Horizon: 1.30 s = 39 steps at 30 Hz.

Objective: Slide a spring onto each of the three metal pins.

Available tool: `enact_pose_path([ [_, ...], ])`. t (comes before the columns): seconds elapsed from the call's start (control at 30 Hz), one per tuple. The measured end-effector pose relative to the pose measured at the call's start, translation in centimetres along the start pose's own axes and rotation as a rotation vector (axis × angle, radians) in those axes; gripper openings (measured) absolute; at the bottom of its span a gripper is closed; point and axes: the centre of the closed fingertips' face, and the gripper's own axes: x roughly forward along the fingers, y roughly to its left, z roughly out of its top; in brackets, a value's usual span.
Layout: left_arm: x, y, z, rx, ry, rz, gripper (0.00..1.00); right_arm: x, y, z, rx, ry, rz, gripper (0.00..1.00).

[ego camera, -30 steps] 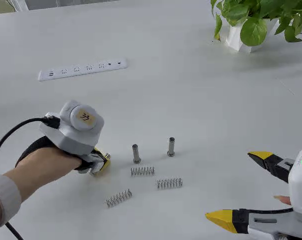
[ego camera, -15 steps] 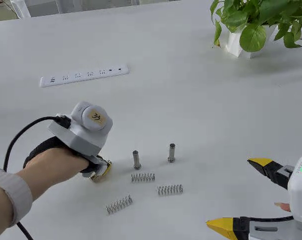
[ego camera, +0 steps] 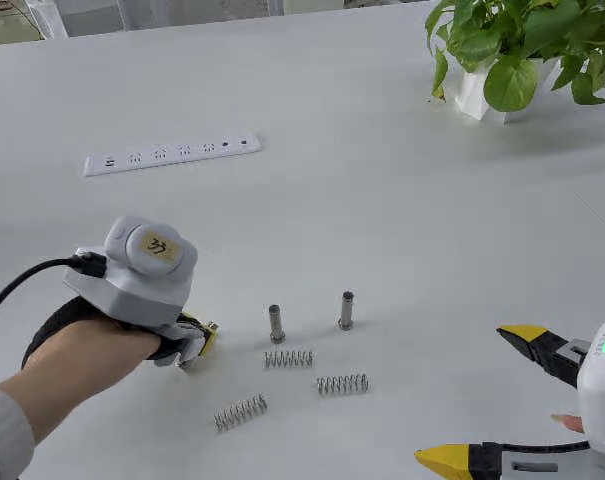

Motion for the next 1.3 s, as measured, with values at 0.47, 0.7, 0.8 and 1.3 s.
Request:
enact_pose_path([
  [0.47,-1.6,-0.4,0.4,-0.012,-0.054,-0.003,0.04,0.0,0.1,-0.2,-0.008,0.011,0.004,0.93],
  [0.7,-2.4,-0.7,0.7,-0.013,-0.075,-0.004,0.04,0.0,0.2,-0.3,-0.008,0.013,0.008,0.93],
  [0.8,-2.6,-0.8,0.8,-0.008,-0.078,-0.004,0.04,0.0,0.2,-0.3,-0.007,0.014,0.008,0.93],
  [1.3,-2.9,-0.3,0.4,-0.015,-0.081,0.002,0.04,0.1,0.2,-0.3,-0.008,0.012,0.009,0.93],
])
